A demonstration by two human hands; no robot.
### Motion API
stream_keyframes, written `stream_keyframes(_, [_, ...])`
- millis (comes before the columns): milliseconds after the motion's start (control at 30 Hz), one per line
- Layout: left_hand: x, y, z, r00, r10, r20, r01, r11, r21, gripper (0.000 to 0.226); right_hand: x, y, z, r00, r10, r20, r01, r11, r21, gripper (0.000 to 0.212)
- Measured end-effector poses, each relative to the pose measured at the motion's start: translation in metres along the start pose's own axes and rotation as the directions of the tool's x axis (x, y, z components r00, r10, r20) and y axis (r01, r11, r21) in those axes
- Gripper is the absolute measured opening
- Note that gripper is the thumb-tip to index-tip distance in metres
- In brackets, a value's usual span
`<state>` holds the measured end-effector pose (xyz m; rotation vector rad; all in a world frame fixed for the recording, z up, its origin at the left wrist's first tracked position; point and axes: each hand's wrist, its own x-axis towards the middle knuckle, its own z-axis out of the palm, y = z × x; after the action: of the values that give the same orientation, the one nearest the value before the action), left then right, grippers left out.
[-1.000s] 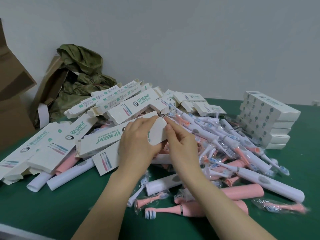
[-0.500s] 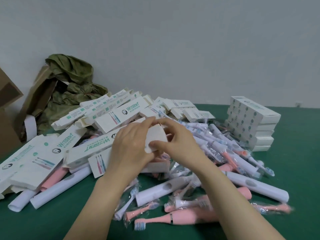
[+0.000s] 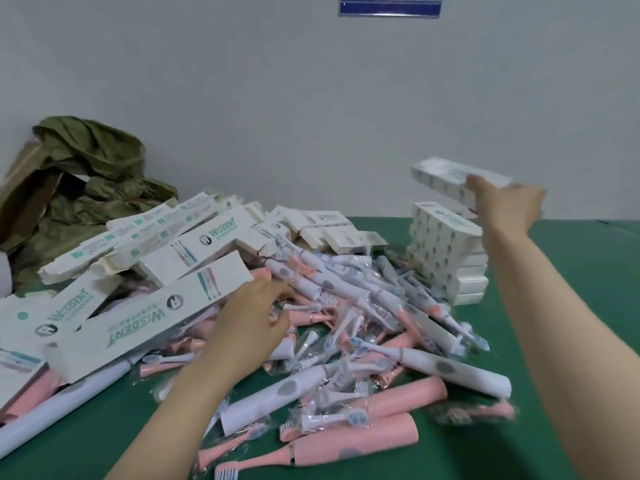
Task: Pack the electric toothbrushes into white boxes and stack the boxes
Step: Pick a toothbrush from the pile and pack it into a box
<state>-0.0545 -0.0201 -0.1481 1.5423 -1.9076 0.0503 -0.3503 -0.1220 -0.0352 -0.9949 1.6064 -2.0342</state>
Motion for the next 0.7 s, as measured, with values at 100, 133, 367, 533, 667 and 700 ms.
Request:
stream_keyframes(100, [-0.001,-0.008,0.005,0.999,-0.034,0.006,0.034,0.999,-0.042,0.024,0.006,0.021,-0.001,0.999,-0.042,0.021,0.045,0.987,-0.155,0.042])
stream_keyframes(133, [-0.001,-0.009,0.006,0.999,-0.037,0.002,0.037,0.998,-0.05,0.024,0.007,0.028,-0.001,0.997,-0.068,0.025,0.071,0.98,-0.184,0.037])
stream_keyframes(367, [-0.002,-0.016,0.009,1.0,-0.023,0.002,0.023,1.0,-0.002,0.024,0.013,0.037,0.005,0.99,-0.131,-0.051,0.115,0.963,-0.242,0.039])
stream_keyframes(533, [-0.002,-0.013,0.009,1.0,-0.02,0.018,0.02,0.999,-0.026,0.021,0.018,0.049,0.008,0.991,-0.045,-0.126,-0.01,0.915,-0.403,0.058])
stream_keyframes(667, [-0.006,-0.017,0.007,1.0,-0.02,0.022,0.02,1.0,-0.007,0.021,0.02,0.051,0.012,0.982,0.109,-0.155,-0.17,0.866,-0.47,0.058])
stream_keyframes(700, [-0.006,-0.017,0.007,1.0,-0.019,0.021,0.019,1.0,-0.004,0.021,0.022,0.051,0.014,0.977,0.156,-0.144,-0.204,0.881,-0.428,0.057])
